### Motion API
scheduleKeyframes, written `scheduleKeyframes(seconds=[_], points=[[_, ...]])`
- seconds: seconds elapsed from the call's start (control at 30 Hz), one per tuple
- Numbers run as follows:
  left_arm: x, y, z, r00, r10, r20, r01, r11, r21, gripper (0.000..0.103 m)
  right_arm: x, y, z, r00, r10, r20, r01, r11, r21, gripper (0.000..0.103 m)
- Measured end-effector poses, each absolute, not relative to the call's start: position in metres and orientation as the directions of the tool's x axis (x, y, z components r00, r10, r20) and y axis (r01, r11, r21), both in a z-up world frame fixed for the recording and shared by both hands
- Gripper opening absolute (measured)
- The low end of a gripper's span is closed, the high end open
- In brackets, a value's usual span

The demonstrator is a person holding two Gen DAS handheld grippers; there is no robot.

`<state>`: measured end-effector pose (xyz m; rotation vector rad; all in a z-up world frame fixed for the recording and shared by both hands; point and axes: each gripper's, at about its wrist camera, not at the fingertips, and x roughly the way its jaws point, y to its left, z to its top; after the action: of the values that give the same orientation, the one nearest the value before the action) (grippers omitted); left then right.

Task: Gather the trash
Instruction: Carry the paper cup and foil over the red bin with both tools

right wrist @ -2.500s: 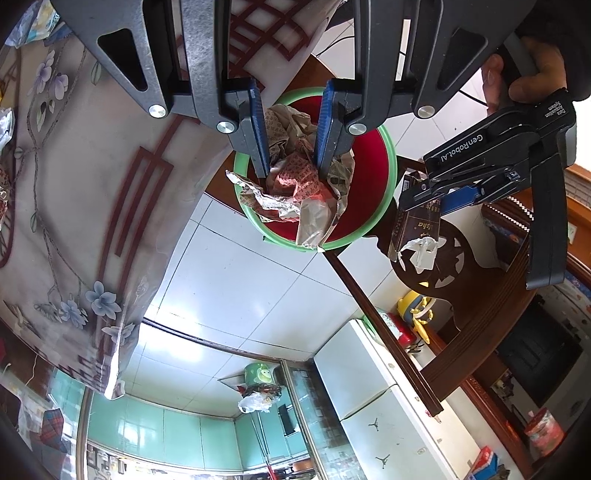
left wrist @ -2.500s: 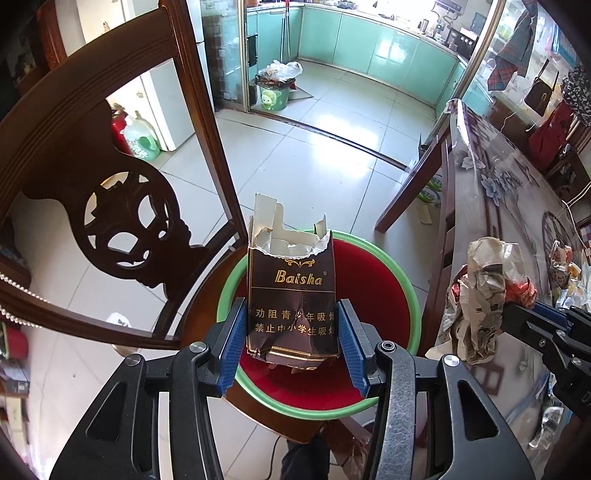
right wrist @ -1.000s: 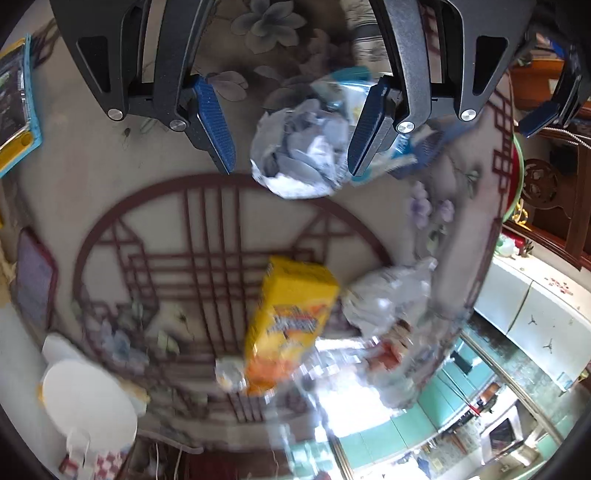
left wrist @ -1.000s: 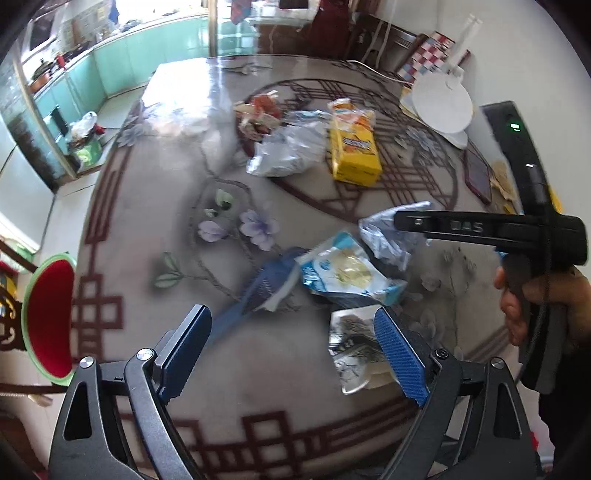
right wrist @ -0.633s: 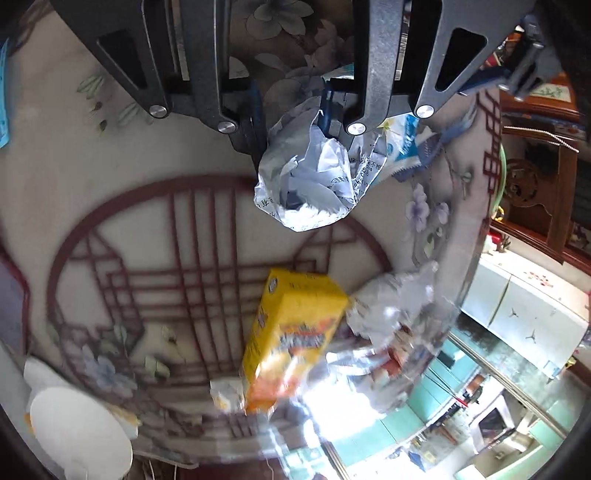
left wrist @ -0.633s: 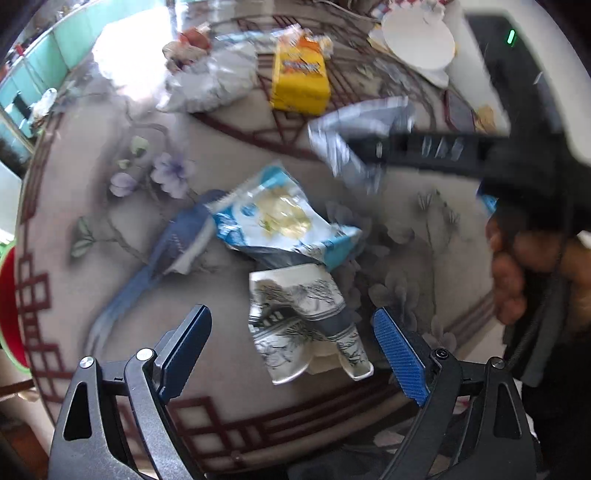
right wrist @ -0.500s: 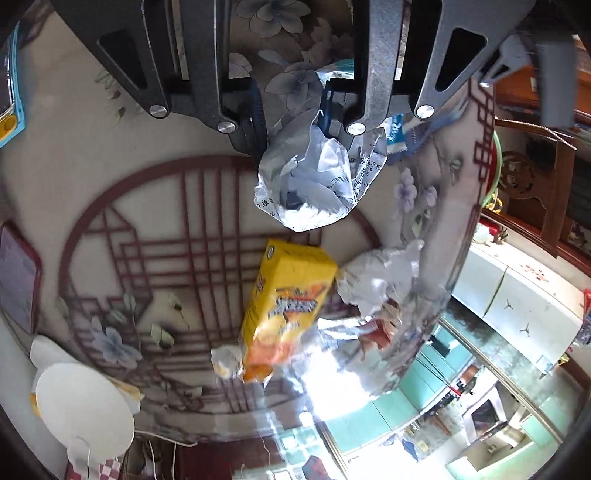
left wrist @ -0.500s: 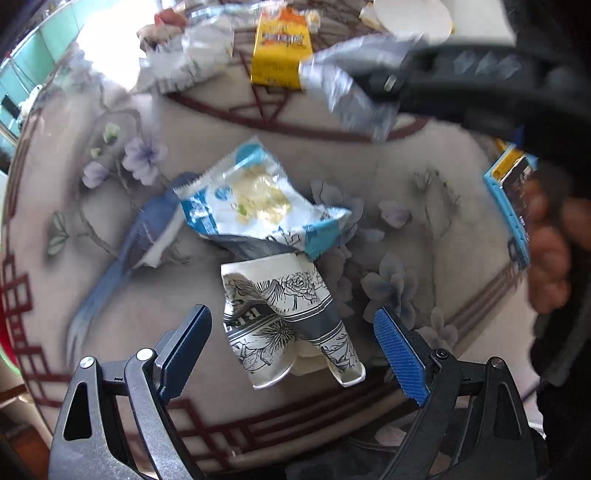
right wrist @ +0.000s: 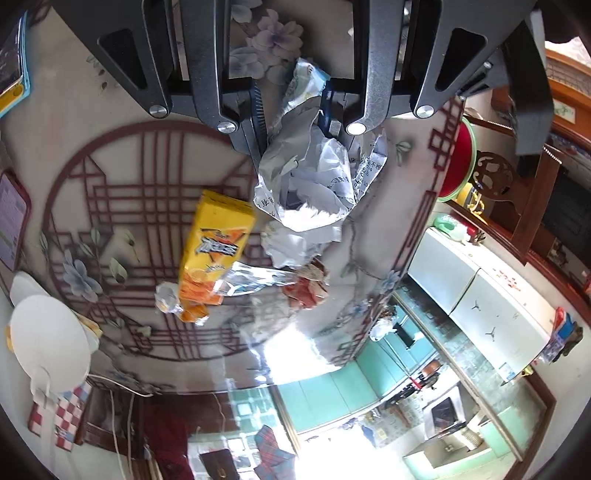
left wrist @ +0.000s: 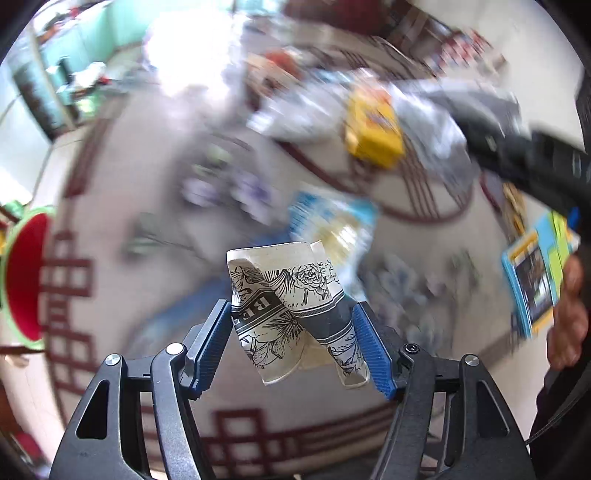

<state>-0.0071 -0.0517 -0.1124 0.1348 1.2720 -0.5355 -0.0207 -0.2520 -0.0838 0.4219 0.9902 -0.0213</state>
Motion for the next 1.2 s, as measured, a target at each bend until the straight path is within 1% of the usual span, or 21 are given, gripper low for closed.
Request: scheduleKeyframes(seconds=[0.1, 0.37, 0.57, 1.2], points=[[0.000, -0.030, -0.099, 0.282, -0.278, -0.918, 0.420, 0.896, -0.142, 0.066, -0.013, -0.239, -0.079, 0.559, 0.182, -0.809, 0.183, 0.925, 0.334, 0.021], [0.029, 0.031, -0.078, 0.395, -0.251, -0.884, 0.299, 0.945, -0.134, 0.067, 0.003, -0.202, -0.070, 0.556, 0.188, -0.810, 0.130, 0.942, 0.308, 0.021], [0.042, 0.063, -0.078, 0.412, -0.233, -0.881, 0.249, 0.959, -0.137, 0.067, 0.015, -0.176, -0.065, 0.554, 0.180, -0.813, 0.113, 0.951, 0.288, 0.021], [0.080, 0.153, -0.083, 0.419, -0.222, -0.881, 0.218, 0.966, -0.139, 0.068, 0.054, -0.069, -0.067, 0.528, 0.198, -0.826, 0.074, 0.958, 0.277, 0.021]])
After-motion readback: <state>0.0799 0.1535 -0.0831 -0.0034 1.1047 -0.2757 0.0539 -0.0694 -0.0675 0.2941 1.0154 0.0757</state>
